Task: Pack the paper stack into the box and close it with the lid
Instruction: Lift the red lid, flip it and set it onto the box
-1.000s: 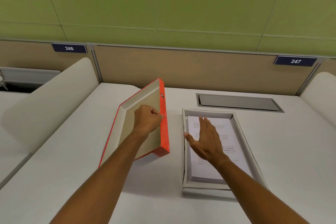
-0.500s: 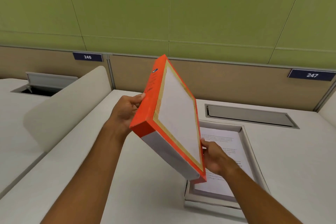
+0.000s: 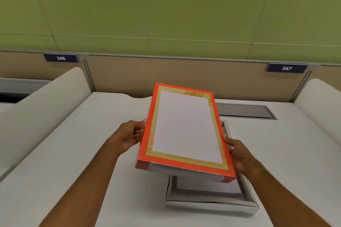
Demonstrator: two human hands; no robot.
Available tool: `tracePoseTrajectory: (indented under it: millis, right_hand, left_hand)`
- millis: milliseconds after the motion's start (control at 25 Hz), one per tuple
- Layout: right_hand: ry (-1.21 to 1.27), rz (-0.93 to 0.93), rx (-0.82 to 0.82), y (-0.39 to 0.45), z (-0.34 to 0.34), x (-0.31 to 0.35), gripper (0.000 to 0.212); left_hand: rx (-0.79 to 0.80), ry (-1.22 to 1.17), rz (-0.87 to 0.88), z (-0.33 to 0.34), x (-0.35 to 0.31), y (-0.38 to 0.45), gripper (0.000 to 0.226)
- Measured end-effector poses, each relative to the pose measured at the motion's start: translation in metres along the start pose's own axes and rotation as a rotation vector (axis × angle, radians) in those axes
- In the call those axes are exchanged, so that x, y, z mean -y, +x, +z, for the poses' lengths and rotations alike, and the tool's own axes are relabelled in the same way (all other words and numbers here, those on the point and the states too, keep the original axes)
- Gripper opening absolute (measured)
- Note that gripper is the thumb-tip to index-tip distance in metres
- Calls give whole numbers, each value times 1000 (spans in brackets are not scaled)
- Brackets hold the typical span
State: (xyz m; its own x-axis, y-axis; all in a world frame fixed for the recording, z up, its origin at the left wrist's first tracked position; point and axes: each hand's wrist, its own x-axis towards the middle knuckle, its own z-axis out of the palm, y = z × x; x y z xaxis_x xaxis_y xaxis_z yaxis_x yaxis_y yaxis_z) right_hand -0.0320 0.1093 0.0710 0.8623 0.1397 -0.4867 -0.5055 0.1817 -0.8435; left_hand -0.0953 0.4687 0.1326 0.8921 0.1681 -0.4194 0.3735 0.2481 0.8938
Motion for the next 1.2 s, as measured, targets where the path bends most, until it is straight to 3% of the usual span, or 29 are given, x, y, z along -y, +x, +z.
tracePoseTrajectory:
  millis: [280, 520, 960, 1200]
  right_hand:
    - [-97, -29, -150, -8, -58, -6, 31]
    - [-192, 7, -238, -9, -78, -17, 34]
    - [-384, 148, -214, -11, -86, -17, 32]
    - [-505, 1, -306, 2, -78, 3, 25]
  left_hand:
    - [-30, 136, -94, 42, 52, 32, 37]
    - [-112, 201, -161, 62, 85, 40, 22]
    - [-101, 257, -263, 64, 97, 30, 23]
    - [-197, 364, -171, 71, 87, 36, 29]
